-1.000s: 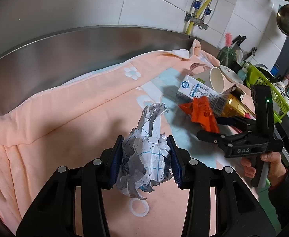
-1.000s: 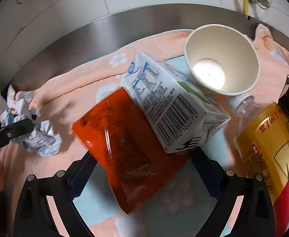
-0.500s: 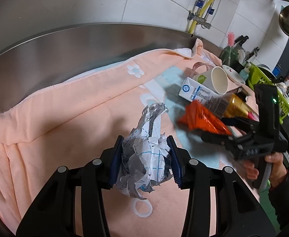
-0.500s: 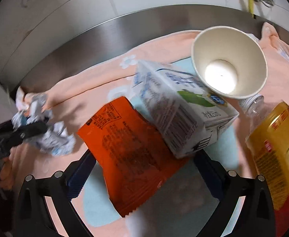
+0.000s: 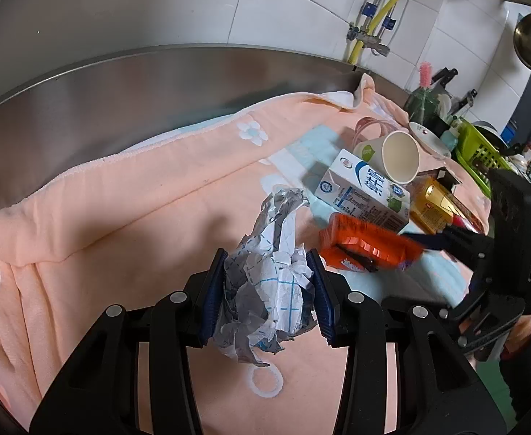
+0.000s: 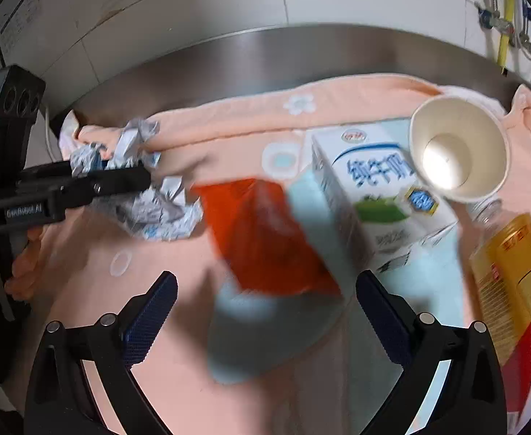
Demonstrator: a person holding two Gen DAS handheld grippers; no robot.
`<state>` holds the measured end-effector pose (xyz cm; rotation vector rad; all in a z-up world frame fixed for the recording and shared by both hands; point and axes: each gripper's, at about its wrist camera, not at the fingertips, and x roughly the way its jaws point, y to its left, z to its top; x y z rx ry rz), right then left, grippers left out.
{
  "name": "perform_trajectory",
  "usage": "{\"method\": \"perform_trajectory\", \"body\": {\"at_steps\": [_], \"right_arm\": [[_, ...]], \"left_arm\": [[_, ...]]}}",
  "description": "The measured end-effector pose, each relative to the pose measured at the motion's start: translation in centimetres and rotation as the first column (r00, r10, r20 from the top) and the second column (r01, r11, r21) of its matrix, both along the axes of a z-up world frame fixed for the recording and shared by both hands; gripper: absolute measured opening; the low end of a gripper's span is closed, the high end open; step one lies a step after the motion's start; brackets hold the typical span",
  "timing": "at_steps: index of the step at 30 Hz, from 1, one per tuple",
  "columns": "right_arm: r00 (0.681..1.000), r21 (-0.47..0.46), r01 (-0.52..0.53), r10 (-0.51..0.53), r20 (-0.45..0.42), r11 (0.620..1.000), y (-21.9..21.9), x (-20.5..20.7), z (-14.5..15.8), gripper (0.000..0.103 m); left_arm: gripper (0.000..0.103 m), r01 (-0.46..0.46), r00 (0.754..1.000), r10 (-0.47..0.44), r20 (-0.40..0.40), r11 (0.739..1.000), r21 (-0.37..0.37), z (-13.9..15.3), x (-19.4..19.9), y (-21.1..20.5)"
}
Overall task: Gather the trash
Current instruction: 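Grasp the orange packet with the right gripper while the left gripper holds the foil, then drop the foil and orange packet into the green basket with both grippers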
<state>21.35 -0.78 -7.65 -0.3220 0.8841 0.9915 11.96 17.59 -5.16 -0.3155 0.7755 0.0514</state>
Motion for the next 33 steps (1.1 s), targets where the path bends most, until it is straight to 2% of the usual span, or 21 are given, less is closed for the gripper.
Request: {"method": "perform_trajectory", "body": {"at_steps": [9,14,15,17,22,33], "right_arm": [[0.991,-0.097,-0.058,0.069,0.111,0.994,3.3,-0.1,0.3,0.092],[0.988,-0.193,-0.053,0.079,0.134,0.980,4.2,0.4,-1.4,0.062],[0.987,-0.192,-0.054,0.081,0.137,0.980,4.4,0.3,-1.6,0.060],[0.989,-0.171,-0.047,0.070,0.133,0.984,4.1,0.1,-1.4,0.045],[0.991,-0.122,0.019,-0.002,0.135,0.992,2.0,-0.6,-0.5,0.036],[0.975,0.029,0.185,-0.187,0.120,0.982,-7.0,-4.4,3.3,0.033]], "left_arm": [[0.043,-0.002,1.000,0.002,-0.011,1.000,-0.004,-0.4,0.2,0.1],[0.043,-0.005,1.000,0.005,-0.013,1.000,-0.011,-0.5,0.3,0.2],[0.043,-0.006,1.000,0.005,-0.013,1.000,-0.012,-0.4,0.2,0.3],[0.042,-0.002,1.000,0.002,-0.010,1.000,-0.012,-0.3,0.2,0.2],[0.042,0.021,1.000,-0.021,0.003,1.000,-0.001,0.4,-0.2,-0.6],[0.042,0.133,0.989,-0.134,0.054,0.991,0.014,3.2,-1.0,-5.6]]}}
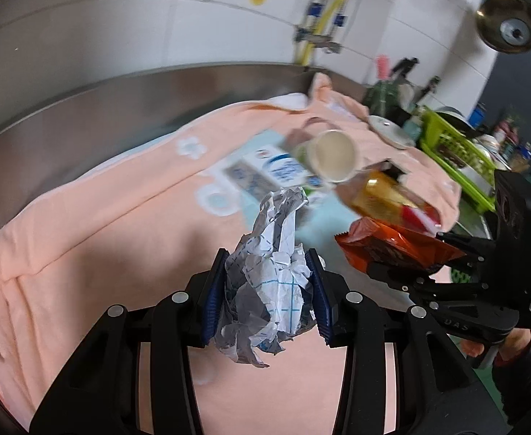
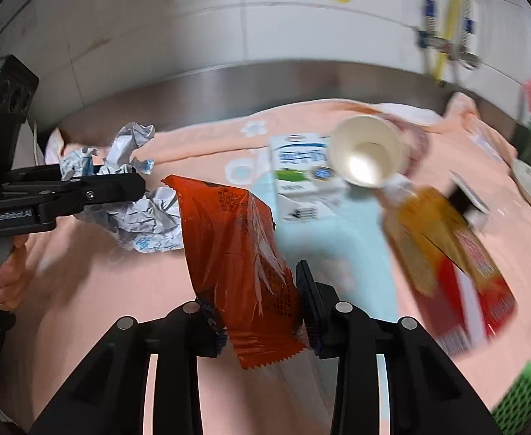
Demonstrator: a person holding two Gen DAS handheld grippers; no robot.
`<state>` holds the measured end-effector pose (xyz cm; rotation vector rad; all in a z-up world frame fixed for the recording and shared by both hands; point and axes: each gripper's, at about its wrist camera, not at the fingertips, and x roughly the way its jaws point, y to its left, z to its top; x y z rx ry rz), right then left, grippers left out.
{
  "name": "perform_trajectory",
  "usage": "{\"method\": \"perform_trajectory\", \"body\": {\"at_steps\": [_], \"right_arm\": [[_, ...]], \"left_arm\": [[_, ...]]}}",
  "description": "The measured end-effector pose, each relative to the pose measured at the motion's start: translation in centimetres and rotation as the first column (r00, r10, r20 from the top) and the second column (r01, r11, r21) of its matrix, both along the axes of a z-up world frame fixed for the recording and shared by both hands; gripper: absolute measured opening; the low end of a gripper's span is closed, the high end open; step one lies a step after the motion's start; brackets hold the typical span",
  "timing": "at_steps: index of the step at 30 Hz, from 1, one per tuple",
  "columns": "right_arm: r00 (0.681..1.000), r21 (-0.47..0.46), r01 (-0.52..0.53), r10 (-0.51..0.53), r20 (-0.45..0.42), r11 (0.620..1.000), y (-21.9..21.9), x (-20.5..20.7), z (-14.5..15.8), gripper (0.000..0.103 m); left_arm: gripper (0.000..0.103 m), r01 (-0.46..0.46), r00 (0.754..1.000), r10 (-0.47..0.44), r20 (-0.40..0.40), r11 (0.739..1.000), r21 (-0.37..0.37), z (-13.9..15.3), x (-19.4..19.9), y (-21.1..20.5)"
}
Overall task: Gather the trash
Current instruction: 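Drop the foil and orange packet into the green basket with both grippers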
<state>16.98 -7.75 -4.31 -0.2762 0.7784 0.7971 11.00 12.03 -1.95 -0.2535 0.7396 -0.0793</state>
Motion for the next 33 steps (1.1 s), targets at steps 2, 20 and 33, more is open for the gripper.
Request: {"method": "perform_trajectory", "body": {"at_steps": [2,20,33], "right_arm": [[0.999,0.018,0.037,-0.037,0.004,0.999,-2.0,-0.7,0.5,0.033],[0.843,-0.024,0.537,-0.536,0.041,0.843,-28.8,-4.5,0.6,0.033],[0.704,-0.014,0.704,-0.700,-0.124,0.710,-38.6,-2.9,-4.5,0.035]], "left_arm": [[0.042,0.037,0.999,-0.037,0.010,0.999,0.003,0.6,0.1,-1.7],[0.042,0.486,0.874,-0.486,0.021,0.874,0.003,2.7,4.9,-26.5],[0.043,0.602,0.792,-0.598,-0.121,0.798,-0.004,-2.9,9.5,-40.0]]}}
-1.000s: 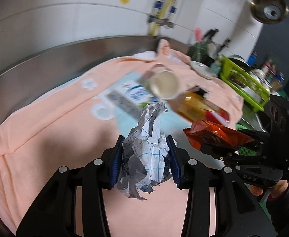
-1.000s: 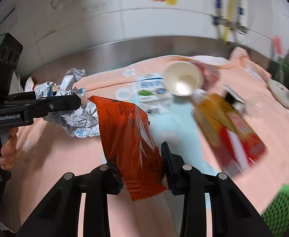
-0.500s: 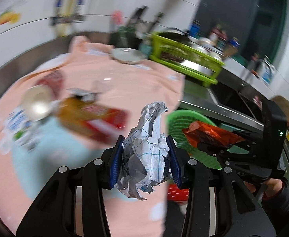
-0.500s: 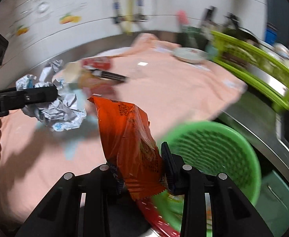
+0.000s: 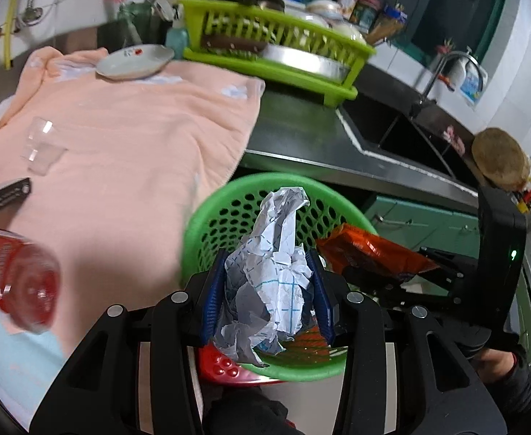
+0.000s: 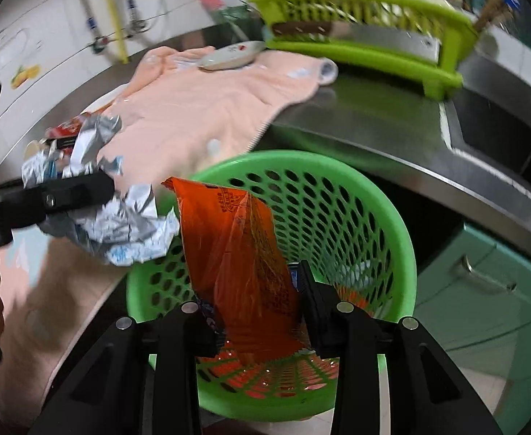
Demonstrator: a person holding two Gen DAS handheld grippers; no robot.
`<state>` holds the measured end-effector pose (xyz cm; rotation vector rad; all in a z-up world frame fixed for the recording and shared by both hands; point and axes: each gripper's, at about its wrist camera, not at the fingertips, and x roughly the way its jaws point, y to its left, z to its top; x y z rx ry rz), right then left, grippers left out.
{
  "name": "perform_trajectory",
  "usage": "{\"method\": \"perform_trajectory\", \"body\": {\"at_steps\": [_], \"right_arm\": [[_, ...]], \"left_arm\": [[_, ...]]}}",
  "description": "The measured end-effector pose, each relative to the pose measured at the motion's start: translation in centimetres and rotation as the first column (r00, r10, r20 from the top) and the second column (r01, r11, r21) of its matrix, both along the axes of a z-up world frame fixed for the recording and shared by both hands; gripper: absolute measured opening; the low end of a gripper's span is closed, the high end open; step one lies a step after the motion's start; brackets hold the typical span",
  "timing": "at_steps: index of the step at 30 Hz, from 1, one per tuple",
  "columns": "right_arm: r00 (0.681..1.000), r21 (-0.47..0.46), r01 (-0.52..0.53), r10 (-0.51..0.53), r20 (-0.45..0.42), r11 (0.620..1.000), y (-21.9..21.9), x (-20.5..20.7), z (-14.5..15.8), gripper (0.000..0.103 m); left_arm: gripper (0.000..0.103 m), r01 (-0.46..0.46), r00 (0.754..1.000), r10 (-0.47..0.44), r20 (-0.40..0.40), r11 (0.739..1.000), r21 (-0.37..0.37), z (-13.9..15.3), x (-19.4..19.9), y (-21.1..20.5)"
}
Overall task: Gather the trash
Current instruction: 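Drop the foil and orange packet into the green basket with both grippers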
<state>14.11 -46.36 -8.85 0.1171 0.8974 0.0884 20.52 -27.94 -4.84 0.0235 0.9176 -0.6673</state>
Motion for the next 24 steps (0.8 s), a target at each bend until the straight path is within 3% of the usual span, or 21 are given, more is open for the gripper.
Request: {"method": "perform_trajectory", "body": {"at_steps": [4,18,24], "right_arm": [[0.999,0.025,0.052,-0.052,-0.006,0.998,-1.4,0.2,-0.7,0.065],[0.997,0.004,0.070,-0.070,0.044,0.998,-2.5,-0.6,1.1,0.075],[0.995,-0.013,0.076,-0.075,0.073,0.997,-2.7,-1.1,2.4,0.076]], "left_arm": [[0.046,0.010,1.000,-0.009,-0.016,1.000,0.019,-1.1,0.4,-1.3],[0.069,0.040,0.999,-0.041,0.003,0.999,0.021,-1.0,-1.1,-2.2],[0.072,0.057,0.998,-0.057,0.015,0.998,0.021,-0.7,-1.8,-2.7]]}}
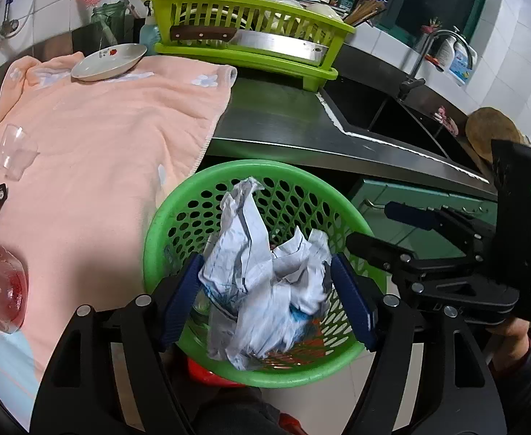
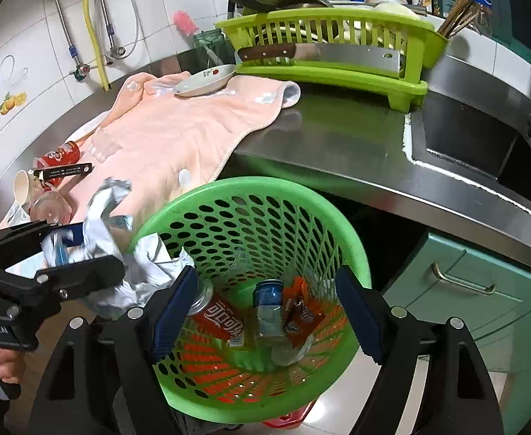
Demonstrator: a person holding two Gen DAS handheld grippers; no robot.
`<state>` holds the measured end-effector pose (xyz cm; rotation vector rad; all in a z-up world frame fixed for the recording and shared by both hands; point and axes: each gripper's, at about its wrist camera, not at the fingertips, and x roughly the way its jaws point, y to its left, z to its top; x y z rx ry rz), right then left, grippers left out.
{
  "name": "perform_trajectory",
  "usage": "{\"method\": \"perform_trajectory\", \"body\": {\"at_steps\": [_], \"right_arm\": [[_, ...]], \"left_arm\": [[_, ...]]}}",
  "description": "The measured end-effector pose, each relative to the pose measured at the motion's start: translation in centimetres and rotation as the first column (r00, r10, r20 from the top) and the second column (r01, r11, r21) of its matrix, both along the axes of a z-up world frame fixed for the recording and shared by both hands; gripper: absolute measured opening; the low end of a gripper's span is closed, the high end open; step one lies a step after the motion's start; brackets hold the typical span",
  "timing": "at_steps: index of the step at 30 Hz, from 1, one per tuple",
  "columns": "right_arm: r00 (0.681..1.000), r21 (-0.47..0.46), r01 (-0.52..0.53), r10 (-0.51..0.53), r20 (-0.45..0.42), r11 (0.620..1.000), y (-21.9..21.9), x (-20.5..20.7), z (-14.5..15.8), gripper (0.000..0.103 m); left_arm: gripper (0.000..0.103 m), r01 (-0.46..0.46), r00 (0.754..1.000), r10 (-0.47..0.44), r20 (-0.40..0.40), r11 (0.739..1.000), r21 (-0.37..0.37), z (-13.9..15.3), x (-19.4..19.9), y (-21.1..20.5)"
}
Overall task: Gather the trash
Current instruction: 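Drop the foil and orange packet into the green basket with both grippers, then grasp the yellow drink bottle with the right gripper while the left gripper grasps the black box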
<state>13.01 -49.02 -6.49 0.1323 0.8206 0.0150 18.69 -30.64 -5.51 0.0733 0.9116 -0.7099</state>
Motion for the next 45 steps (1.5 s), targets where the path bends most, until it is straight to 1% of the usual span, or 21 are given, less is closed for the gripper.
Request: {"method": "perform_trajectory", "body": {"at_steps": [1,3,12,18,23,28,32,33,36,40,45], "right_arm": [[1.000,0.000,0.000,0.000,0.002,1.000,0.0,0.0,0.1,0.076],[1.000,-0.009,0.006,-0.006,0.011,1.000,-0.1,-0.3,0.4,0.076],[1.000,-0.005,0.009,-0.008,0.026,1.000,-0.6,-1.0,1.2,0.077],[0.998,0.002,-0.049,0.049,0.047,0.999,1.4,-0.9,2.0,0.081],[0.989,-0.008,-0.139,0.139,0.052,0.990,4.8,0.1,2.5,0.084],[0.967,-0.015,-0.249,0.249,0.052,0.968,9.3,1.7,3.1,0.084],[0.935,-0.019,-0.350,0.351,0.046,0.936,13.6,3.3,3.8,0.084],[0.924,-0.031,-0.380,0.381,0.042,0.924,15.0,3.8,4.0,0.084],[0.892,-0.059,-0.450,0.452,0.029,0.891,18.5,5.2,4.3,0.084],[0.851,-0.081,-0.523,0.525,0.007,0.848,22.4,7.3,4.6,0.084],[0.795,-0.101,-0.606,0.604,-0.048,0.789,26.9,10.4,4.5,0.084]], "left_arm": [[0.073,0.002,1.000,-0.002,-0.002,1.000,-0.006,0.1,-0.1,0.0],[0.080,0.001,1.000,-0.001,-0.009,1.000,-0.013,0.2,-0.1,0.1],[0.081,-0.008,1.000,0.008,0.017,1.000,-0.006,0.9,-0.8,0.4],[0.081,-0.058,0.997,0.058,0.050,0.998,-0.001,2.1,-1.2,3.2],[0.081,-0.143,0.987,0.143,0.075,0.990,-0.002,3.2,-1.2,7.8],[0.081,-0.255,0.963,0.255,0.088,0.967,-0.004,4.3,-1.0,13.6],[0.081,-0.350,0.931,0.349,0.109,0.937,-0.005,5.2,-0.7,18.4],[0.081,-0.367,0.924,0.365,0.110,0.930,-0.007,5.3,-0.6,19.3],[0.081,-0.436,0.893,0.435,0.112,0.900,-0.014,5.7,-0.1,23.4],[0.081,-0.505,0.857,0.504,0.109,0.863,-0.023,5.7,0.5,27.6],[0.081,-0.559,0.823,0.559,0.099,0.829,-0.036,5.5,0.9,31.7]]}}
